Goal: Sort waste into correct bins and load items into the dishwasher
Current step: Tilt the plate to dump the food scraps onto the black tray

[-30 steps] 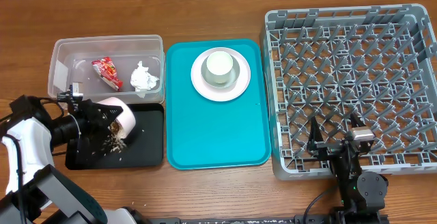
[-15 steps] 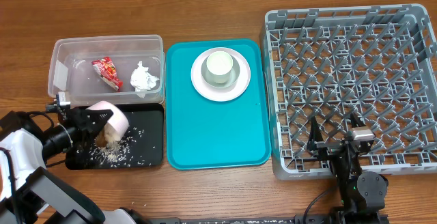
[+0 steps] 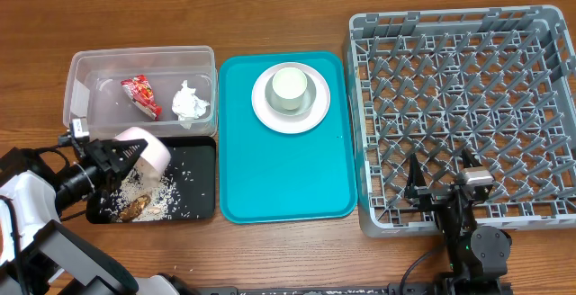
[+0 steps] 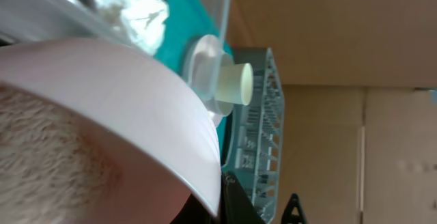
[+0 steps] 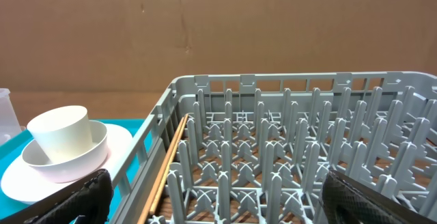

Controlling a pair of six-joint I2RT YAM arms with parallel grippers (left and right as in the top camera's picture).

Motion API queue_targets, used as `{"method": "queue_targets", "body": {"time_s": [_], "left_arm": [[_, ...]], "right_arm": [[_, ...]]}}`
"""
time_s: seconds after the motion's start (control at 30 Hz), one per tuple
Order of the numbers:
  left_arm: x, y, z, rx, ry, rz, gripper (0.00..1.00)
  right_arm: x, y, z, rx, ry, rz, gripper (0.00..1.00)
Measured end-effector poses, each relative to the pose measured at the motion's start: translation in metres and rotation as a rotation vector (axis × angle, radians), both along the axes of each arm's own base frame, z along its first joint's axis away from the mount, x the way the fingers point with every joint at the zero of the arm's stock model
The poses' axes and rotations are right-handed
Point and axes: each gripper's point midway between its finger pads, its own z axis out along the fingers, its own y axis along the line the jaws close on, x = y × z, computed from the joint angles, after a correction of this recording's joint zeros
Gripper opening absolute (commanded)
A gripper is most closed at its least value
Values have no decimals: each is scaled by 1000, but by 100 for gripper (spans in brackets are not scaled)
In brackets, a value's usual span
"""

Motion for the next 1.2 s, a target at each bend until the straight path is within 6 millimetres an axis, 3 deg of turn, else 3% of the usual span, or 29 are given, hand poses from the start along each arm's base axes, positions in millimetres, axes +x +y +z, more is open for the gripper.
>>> {"method": "queue_targets", "body": {"time_s": [0.33,1.2], "left_arm": [[3,-7,25,-128,-84,10,4],[-3,-15,37,-197,-104,9,4]], "right_arm": [[0,0,0,0,-1,0,100],[0,0,0,0,0,0,100]]}}
